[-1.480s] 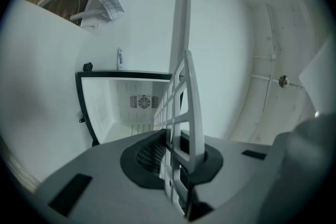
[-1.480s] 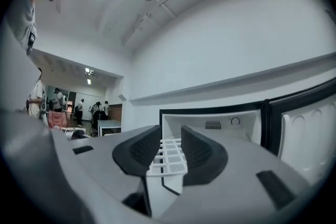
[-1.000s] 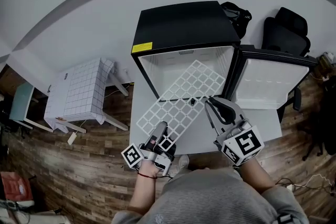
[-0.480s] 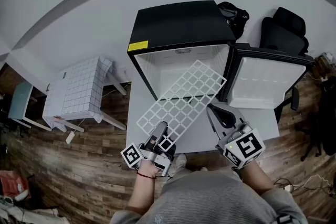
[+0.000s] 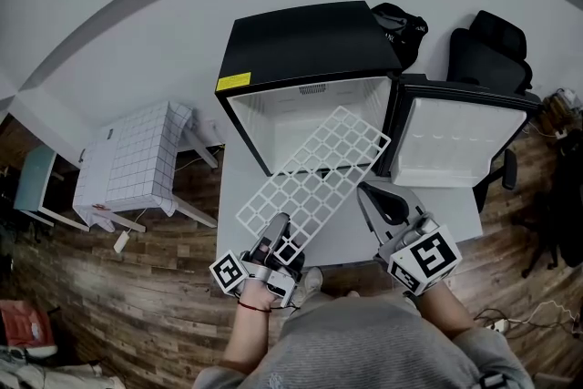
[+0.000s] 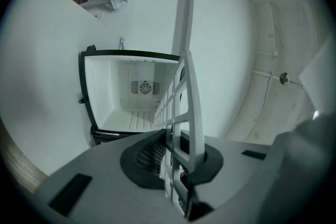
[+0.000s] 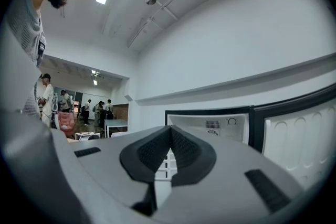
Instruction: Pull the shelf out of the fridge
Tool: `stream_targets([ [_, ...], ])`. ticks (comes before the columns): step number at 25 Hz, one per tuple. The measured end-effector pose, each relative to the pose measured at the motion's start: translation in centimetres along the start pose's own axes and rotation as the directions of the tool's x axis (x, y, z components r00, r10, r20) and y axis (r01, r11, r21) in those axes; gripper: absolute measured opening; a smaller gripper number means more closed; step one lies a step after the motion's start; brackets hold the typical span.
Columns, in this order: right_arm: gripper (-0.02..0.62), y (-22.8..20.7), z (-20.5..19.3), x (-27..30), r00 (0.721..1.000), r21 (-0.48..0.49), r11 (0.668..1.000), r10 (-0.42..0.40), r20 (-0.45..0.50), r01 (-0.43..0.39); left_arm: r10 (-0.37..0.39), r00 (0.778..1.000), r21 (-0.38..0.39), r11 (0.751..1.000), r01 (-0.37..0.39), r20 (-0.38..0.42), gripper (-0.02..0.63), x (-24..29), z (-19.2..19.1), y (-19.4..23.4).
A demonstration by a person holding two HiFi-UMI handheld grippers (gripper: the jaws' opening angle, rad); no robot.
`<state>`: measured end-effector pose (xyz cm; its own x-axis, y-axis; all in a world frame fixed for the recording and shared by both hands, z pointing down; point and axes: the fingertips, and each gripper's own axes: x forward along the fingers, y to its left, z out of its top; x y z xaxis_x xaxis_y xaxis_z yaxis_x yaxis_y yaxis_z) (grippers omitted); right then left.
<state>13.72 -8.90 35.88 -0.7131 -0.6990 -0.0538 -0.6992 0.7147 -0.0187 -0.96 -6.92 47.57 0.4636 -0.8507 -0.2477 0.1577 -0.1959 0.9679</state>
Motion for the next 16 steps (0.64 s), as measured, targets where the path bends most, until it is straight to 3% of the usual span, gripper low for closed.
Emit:
stream_targets([
  [16,0.012,-0.19,0.13,-0.51,1.0,0.007,1.0,0.003,0.005,-0.003,0.006,1.0,-0.003,1.0,-0.006,-0.004,0.044,-0.05,-0.66,0.43],
])
